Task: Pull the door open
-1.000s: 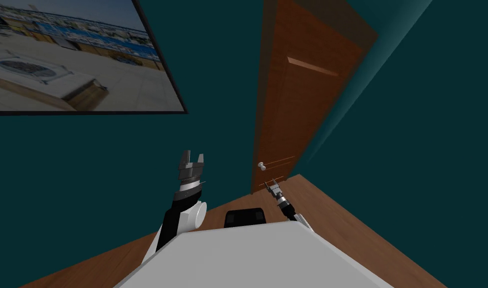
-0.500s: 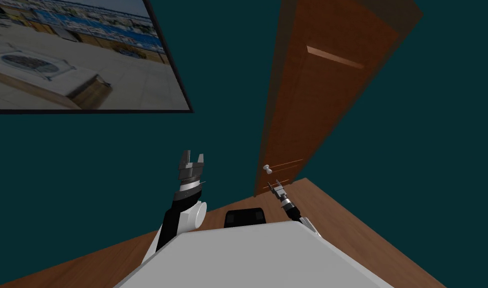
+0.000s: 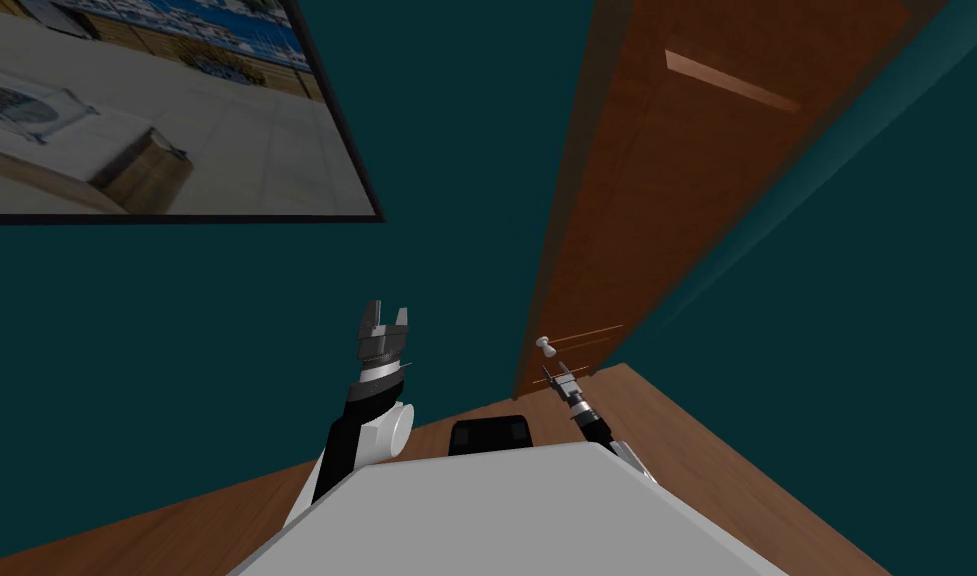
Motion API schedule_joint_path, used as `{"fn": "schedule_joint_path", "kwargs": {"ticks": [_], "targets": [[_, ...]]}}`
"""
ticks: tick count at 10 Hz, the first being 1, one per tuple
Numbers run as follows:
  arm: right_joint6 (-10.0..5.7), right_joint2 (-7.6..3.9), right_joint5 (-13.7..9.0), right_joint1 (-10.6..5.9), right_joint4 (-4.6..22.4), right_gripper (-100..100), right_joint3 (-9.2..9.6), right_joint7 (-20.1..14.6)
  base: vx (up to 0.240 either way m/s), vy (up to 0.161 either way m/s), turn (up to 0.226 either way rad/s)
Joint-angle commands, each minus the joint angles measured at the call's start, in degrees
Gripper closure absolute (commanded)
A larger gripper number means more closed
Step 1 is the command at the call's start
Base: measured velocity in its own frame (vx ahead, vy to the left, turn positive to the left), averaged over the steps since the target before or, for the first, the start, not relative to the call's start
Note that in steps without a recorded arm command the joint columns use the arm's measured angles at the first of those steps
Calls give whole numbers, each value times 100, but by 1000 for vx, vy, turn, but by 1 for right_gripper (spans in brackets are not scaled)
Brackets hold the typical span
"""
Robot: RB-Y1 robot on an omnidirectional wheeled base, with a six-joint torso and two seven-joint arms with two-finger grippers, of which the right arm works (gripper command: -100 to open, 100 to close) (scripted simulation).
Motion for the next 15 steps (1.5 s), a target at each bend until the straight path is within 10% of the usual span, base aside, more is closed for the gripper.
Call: {"fn": "schedule_joint_path", "kwargs": {"ticks": [1,5,6,7,12,13,15], "targets": [[-129,-104,-77,-51,221,-100,-116,27,71,17,110],[-398,-357,-267,-72,595,-100,-403,-2,148,12,120],[-356,-263,-214,18,542,-100,-327,-3,14,8,-15],[-356,-263,-214,18,542,100,-327,-3,-29,3,-24],[-356,-263,-214,18,542,100,-327,-3,-6,-2,1],[-452,-319,-190,108,510,-100,-335,-36,-131,-23,-42],[-518,-366,-168,159,477,-100,-339,-64,-195,-36,-33]]}}
